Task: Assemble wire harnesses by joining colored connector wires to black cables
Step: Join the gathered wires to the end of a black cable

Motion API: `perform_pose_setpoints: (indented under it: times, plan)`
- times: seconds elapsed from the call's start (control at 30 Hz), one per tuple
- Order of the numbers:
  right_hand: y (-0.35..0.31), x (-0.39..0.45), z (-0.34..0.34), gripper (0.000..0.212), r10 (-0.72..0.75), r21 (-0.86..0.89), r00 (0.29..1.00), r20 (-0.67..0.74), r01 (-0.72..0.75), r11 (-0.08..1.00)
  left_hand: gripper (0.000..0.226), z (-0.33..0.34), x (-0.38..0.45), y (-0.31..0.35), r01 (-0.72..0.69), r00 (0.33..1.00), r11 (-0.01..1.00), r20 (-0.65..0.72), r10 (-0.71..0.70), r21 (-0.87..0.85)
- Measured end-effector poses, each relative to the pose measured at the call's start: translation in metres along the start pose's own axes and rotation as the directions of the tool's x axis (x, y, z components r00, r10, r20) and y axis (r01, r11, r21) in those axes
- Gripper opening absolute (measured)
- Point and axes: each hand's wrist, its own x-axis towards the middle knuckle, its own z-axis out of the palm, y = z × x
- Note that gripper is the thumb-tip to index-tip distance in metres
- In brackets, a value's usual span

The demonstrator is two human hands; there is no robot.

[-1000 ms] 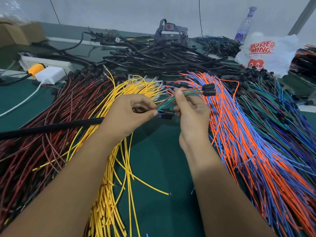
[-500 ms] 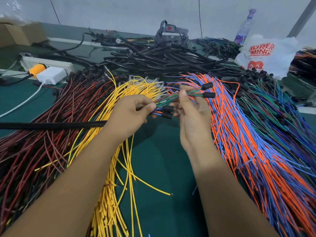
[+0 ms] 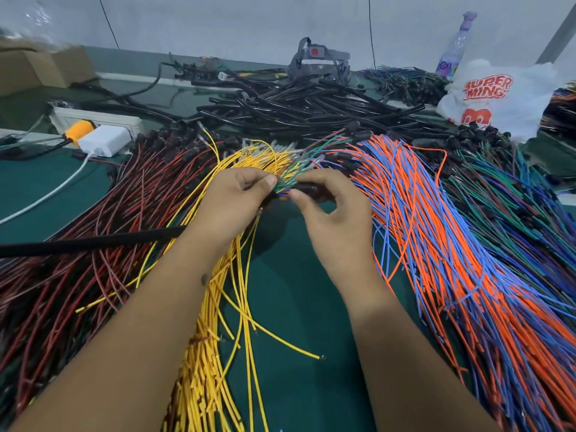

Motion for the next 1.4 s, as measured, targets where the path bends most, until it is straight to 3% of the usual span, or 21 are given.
perform_pose_setpoints:
  times: [0.17,0.27,0.4,0.5,0.57,0.67,0.73,0.8,0.83,0.9,0.97,1.07,1.13,1.2,1.27,1.4]
  plan:
    - [-0.002,-0.005,0.005,0.012,-0.25,-0.187,0.968,0.018,0.249,0.95,0.027,-0.003,0.002,0.002,0.024,1.0,0.994,0.008,-0.024,-0.107]
    - [-0.001,-0.007,0.005,0.01,-0.26,-0.198,0.965,-0.038,0.248,0.948,0.025,-0.003,0.001,0.001,-0.012,0.999,0.986,0.028,0.017,-0.164]
    - [-0.003,-0.004,0.0,0.009,-0.024,-0.052,0.983,-0.181,0.015,0.999,0.017,0.001,-0.001,-0.001,-0.153,0.98,0.986,0.122,0.159,-0.06]
    - [-0.005,0.0,-0.004,0.022,0.15,0.121,0.961,-0.231,-0.124,0.985,0.027,0.006,-0.003,-0.003,-0.217,0.96,0.976,0.189,0.207,0.03]
    - [-0.006,0.002,-0.004,0.025,0.279,0.238,0.928,-0.245,-0.222,0.946,0.033,0.008,-0.005,-0.006,-0.256,0.956,0.954,0.185,0.227,0.155]
    - [-0.004,0.008,-0.008,0.024,0.494,0.453,0.814,-0.306,-0.332,0.828,0.026,0.007,-0.005,-0.009,-0.293,0.954,0.925,0.145,0.263,0.244]
    - [-0.002,0.009,-0.014,0.018,0.402,0.318,0.804,-0.438,-0.28,0.906,0.017,0.005,-0.004,-0.009,-0.298,0.954,0.919,0.1,0.282,0.257]
    - [-0.001,0.006,-0.019,0.019,0.061,-0.123,0.867,-0.495,-0.14,0.983,0.013,0.002,-0.004,-0.008,-0.274,0.962,0.932,0.089,0.26,0.237]
    - [0.001,0.005,-0.019,0.031,-0.087,-0.324,0.894,-0.44,-0.068,0.944,0.012,0.0,-0.004,-0.008,-0.254,0.967,0.939,0.096,0.238,0.234]
    - [0.0,0.002,-0.015,0.047,-0.152,-0.54,0.96,-0.237,-0.001,0.842,0.012,-0.006,-0.005,-0.007,-0.246,0.966,0.94,0.137,0.218,0.239]
    - [0.001,-0.001,-0.012,0.04,-0.079,-0.629,0.995,-0.059,0.024,0.777,0.012,-0.01,-0.006,-0.005,-0.27,0.957,0.933,0.174,0.233,0.239]
    - [0.005,-0.001,-0.015,0.029,-0.061,-0.636,0.998,0.033,0.069,0.768,0.024,-0.017,-0.007,-0.002,-0.242,0.965,0.928,0.17,0.2,0.284]
    - [0.005,-0.002,-0.014,0.03,-0.063,-0.625,0.994,0.085,0.103,0.774,0.021,-0.021,-0.005,-0.003,-0.228,0.974,0.817,0.126,0.19,0.529]
    - [0.003,-0.003,-0.011,0.035,-0.089,-0.608,0.987,0.134,0.153,0.779,0.01,-0.023,-0.004,-0.003,-0.217,0.965,0.623,0.07,0.252,0.751]
    - [0.0,-0.004,-0.01,0.042,-0.12,-0.601,0.982,0.146,0.184,0.777,0.006,-0.022,-0.003,-0.002,-0.22,0.951,0.519,0.063,0.302,0.826]
    - [-0.003,-0.005,-0.008,0.044,-0.196,-0.581,0.966,0.168,0.258,0.772,0.011,-0.014,-0.004,-0.003,-0.26,0.942,0.414,0.135,0.308,0.872]
